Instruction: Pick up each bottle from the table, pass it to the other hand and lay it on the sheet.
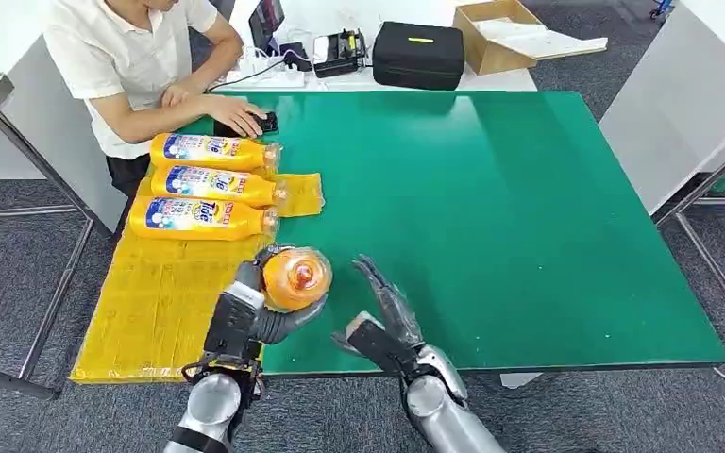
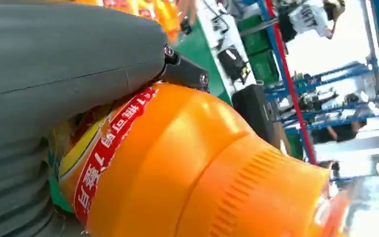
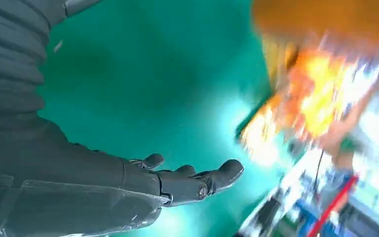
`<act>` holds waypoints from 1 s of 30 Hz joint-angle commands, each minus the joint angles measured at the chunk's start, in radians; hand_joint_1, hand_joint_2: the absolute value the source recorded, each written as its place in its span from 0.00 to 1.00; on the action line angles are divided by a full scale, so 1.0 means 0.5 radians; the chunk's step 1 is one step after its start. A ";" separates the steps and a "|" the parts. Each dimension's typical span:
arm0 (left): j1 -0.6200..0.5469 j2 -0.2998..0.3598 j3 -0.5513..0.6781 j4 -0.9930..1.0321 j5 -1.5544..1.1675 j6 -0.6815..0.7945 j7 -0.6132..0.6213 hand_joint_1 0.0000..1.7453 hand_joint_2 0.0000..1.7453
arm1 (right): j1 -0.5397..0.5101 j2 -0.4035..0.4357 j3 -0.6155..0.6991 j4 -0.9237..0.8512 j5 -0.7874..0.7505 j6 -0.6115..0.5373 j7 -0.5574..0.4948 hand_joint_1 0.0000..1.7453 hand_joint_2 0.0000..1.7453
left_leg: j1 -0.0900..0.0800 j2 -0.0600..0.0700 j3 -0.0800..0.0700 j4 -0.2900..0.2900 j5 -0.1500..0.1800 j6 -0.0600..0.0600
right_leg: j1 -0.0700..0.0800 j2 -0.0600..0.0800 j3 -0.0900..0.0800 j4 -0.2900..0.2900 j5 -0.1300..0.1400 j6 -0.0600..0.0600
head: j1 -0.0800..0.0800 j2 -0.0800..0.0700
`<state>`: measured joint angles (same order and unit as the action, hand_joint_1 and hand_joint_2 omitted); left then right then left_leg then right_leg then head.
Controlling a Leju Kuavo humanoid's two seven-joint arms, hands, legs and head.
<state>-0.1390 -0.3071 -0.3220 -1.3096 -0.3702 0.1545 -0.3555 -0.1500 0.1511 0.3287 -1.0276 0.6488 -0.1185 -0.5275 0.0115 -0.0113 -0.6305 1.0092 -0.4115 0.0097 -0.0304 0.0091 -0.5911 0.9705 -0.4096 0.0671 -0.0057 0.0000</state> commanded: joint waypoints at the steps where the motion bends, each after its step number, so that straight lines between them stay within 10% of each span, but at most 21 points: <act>1: -0.054 0.026 0.194 -0.135 -0.895 0.261 0.160 1.00 1.00 | 0.070 0.049 -0.693 -0.451 0.248 -0.105 -0.089 0.00 1.00 | -0.001 0.001 0.000 0.001 -0.001 0.000 | 0.000 -0.002 0.000 0.002 -0.001 -0.004 | 0.000 0.000; 28: -0.836 0.170 0.706 1.508 -2.084 0.165 0.687 1.00 1.00 | -0.232 0.020 -0.528 -0.009 0.053 0.072 -0.336 0.00 1.00 | 0.001 0.005 0.013 -0.001 -0.001 0.000 | 0.003 0.001 0.013 0.000 -0.002 -0.008 | 0.001 0.000; 29: -0.841 0.172 0.709 1.517 -2.107 0.208 0.698 0.73 1.00 | -0.230 0.020 -0.518 -0.005 0.051 0.069 -0.339 0.00 1.00 | 0.001 0.005 0.010 -0.002 0.000 -0.001 | 0.002 0.002 0.010 -0.001 0.000 -0.006 | 0.001 0.000; 30: -0.845 0.172 0.711 1.524 -2.111 0.201 0.701 0.73 1.00 | -0.226 0.019 -0.513 -0.007 0.053 0.068 -0.340 0.00 1.00 | 0.002 0.006 0.014 -0.002 -0.001 -0.001 | 0.003 0.003 0.014 -0.001 -0.001 -0.008 | 0.001 0.000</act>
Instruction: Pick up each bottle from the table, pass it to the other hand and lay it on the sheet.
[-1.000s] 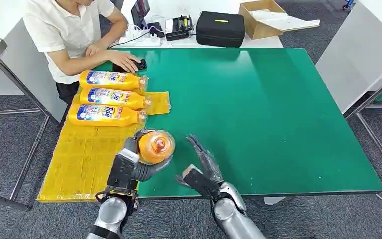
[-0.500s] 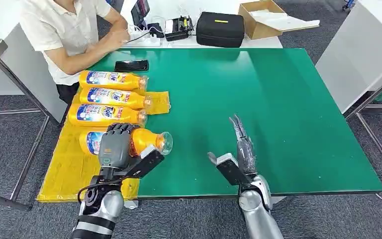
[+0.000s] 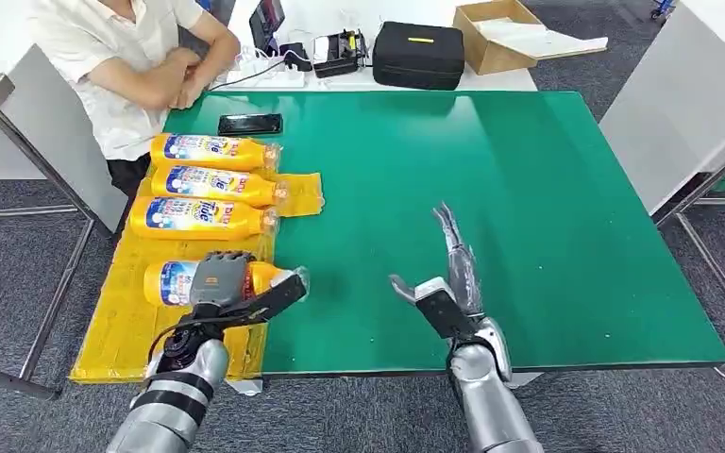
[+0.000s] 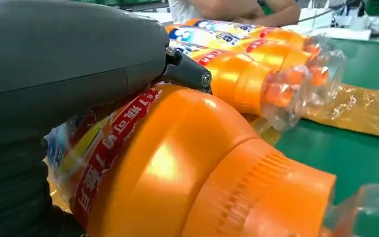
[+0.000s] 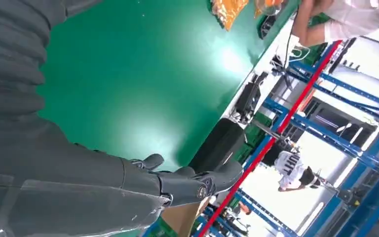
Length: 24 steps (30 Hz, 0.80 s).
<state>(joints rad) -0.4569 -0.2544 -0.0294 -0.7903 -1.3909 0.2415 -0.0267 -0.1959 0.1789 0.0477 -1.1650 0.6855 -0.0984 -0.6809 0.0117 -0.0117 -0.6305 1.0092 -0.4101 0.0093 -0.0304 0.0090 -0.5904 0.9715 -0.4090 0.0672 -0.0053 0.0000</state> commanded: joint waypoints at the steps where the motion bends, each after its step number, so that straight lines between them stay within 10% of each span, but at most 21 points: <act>1: -0.209 0.066 0.125 0.486 -0.070 0.027 0.043 0.73 1.00 | -0.135 -0.037 0.049 0.268 -0.021 0.028 -0.033 0.00 1.00 | 0.000 0.006 0.010 -0.002 -0.002 0.000 | 0.001 0.003 0.009 -0.002 -0.001 -0.006 | 0.000 0.000; 2: -0.214 0.058 0.139 0.488 -0.064 0.018 0.053 0.00 1.00 | -0.126 -0.039 0.057 0.260 -0.018 0.026 -0.034 0.00 1.00 | 0.001 0.004 0.008 -0.002 -0.002 0.000 | 0.002 0.002 0.007 -0.002 -0.001 -0.005 | 0.000 0.000; 24: -0.332 -0.020 0.271 0.635 0.254 -0.279 -0.396 0.00 1.00 | -0.230 -0.109 0.230 0.468 -0.201 -0.106 -0.034 0.00 1.00 | -0.001 -0.016 0.020 -0.002 0.004 0.003 | 0.000 -0.018 0.026 -0.002 -0.001 -0.004 | 0.000 0.000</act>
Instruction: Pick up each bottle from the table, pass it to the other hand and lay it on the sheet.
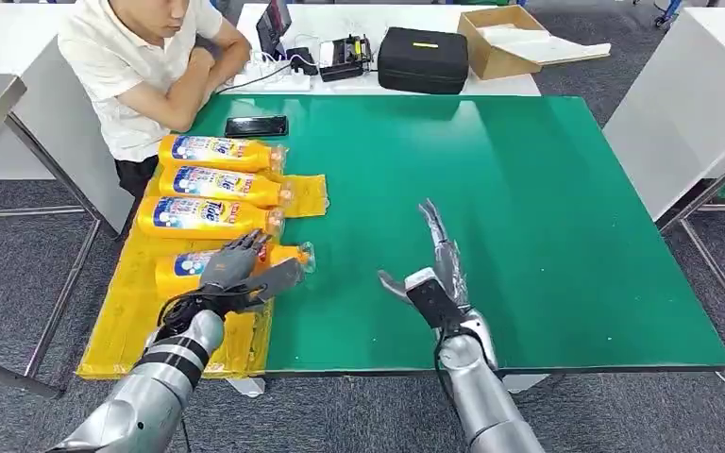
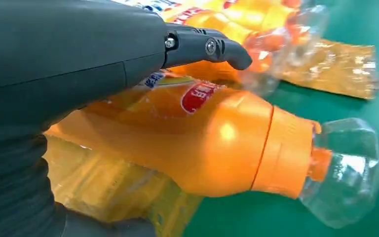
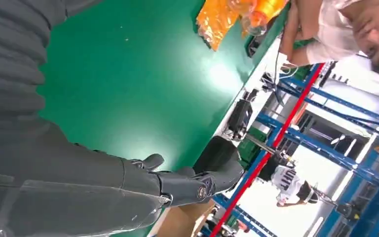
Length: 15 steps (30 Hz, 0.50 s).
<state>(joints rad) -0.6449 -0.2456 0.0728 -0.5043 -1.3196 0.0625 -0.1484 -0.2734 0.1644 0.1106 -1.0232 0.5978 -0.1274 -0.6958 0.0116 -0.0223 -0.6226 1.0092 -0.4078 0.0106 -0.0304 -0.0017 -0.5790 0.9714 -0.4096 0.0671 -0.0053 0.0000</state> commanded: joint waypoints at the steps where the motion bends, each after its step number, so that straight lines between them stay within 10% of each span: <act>1: 0.064 -0.055 0.069 0.012 0.154 0.103 -0.199 0.00 1.00 | -0.066 -0.082 0.096 0.174 -0.024 -0.051 -0.005 0.00 1.00 | 0.001 0.012 0.007 -0.002 -0.002 0.001 | 0.003 0.007 0.005 -0.004 0.002 -0.011 | 0.000 0.000; 15: 0.627 -0.140 -0.541 -1.224 0.631 0.037 -0.324 0.00 1.00 | 0.148 -0.045 -0.096 -0.118 0.077 0.002 -0.005 0.00 1.00 | 0.000 0.003 -0.005 0.001 -0.002 0.001 | 0.001 0.000 -0.006 0.000 -0.003 -0.005 | 0.000 0.000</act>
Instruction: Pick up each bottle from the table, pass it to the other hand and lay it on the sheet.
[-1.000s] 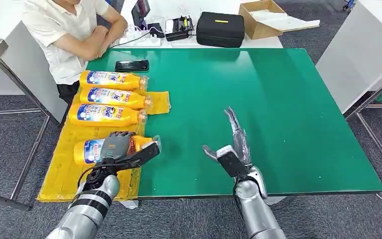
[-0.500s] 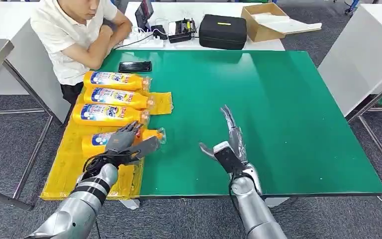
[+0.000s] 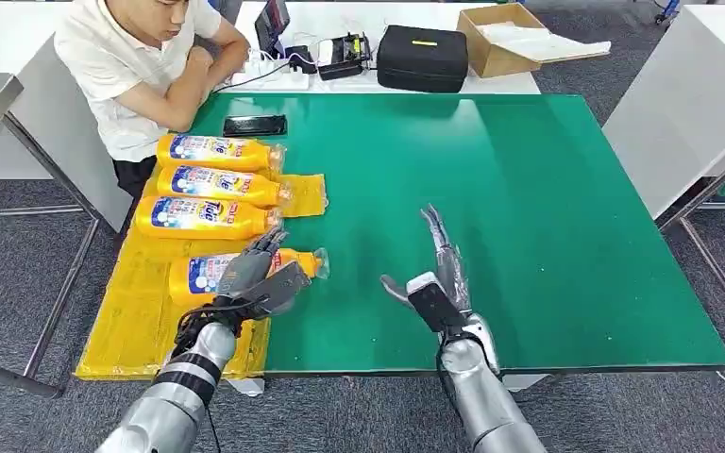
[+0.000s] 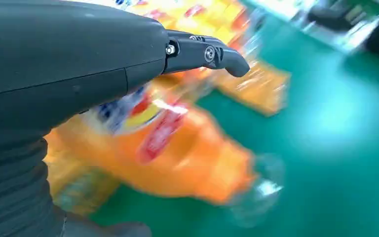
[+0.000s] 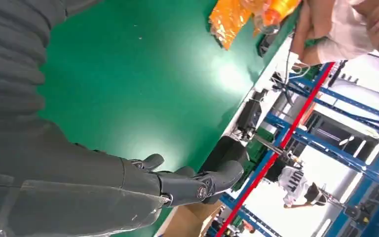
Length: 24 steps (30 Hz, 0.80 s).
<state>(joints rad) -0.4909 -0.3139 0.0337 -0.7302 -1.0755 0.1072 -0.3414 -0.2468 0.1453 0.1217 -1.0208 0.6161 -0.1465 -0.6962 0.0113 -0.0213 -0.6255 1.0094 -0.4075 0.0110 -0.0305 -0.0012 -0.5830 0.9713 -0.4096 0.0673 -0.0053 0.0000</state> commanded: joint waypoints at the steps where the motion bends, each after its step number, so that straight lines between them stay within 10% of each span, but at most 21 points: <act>1: 0.354 0.016 -0.534 -0.842 0.161 0.013 0.018 0.00 1.00 | 0.113 0.003 -0.135 -0.142 0.050 0.046 -0.003 0.00 1.00 | 0.002 0.005 0.008 0.004 -0.009 0.000 | 0.004 0.000 0.009 0.001 -0.008 -0.011 | 0.000 0.000; 8: 0.557 0.064 -0.834 -1.299 0.169 0.202 0.033 0.00 1.00 | 0.262 0.080 -0.275 -0.426 0.022 0.057 0.019 0.00 1.00 | 0.000 0.003 -0.006 0.001 -0.004 0.000 | 0.001 -0.001 -0.006 0.001 -0.004 -0.006 | 0.000 0.000; 10: 0.590 0.052 -0.836 -1.371 0.361 0.206 0.011 0.00 1.00 | 0.286 0.171 -0.417 -0.532 -0.466 0.536 0.049 0.00 1.00 | 0.000 0.005 -0.005 0.002 -0.006 0.000 | 0.002 0.001 -0.005 0.002 -0.005 -0.008 | 0.000 0.000; 14: 0.623 0.030 -0.783 -1.354 0.670 0.068 -0.006 0.00 1.00 | 0.304 0.198 -0.465 -0.580 -0.504 0.575 0.105 0.00 1.00 | 0.000 0.005 -0.006 0.000 -0.004 0.000 | 0.001 0.002 -0.007 0.000 -0.003 -0.006 | -0.001 0.000; 15: 0.636 -0.014 -0.725 -1.319 0.862 -0.014 0.017 0.00 1.00 | 0.308 0.185 -0.459 -0.583 -0.436 0.531 0.086 0.00 0.00 | 0.001 0.008 0.000 0.001 -0.008 -0.001 | 0.003 0.003 -0.001 0.000 -0.006 -0.010 | 0.000 0.000; 24: 0.689 -0.070 -0.708 -1.120 1.770 0.015 0.060 0.00 1.00 | 0.395 0.397 -0.500 -0.983 -0.342 0.465 0.243 0.00 0.00 | 0.000 0.003 -0.003 0.001 -0.006 0.000 | 0.002 -0.002 -0.004 0.000 -0.006 -0.008 | -0.001 0.000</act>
<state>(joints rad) -0.2009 -0.3117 -0.3166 -1.3390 -0.2748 0.0934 -0.2929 -0.0814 0.2681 -0.0942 -1.3598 0.4662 0.0258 -0.6836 0.0114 -0.0205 -0.6318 1.0093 -0.4077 0.0109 -0.0305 -0.0009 -0.5899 0.9711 -0.4095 0.0673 -0.0057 0.0000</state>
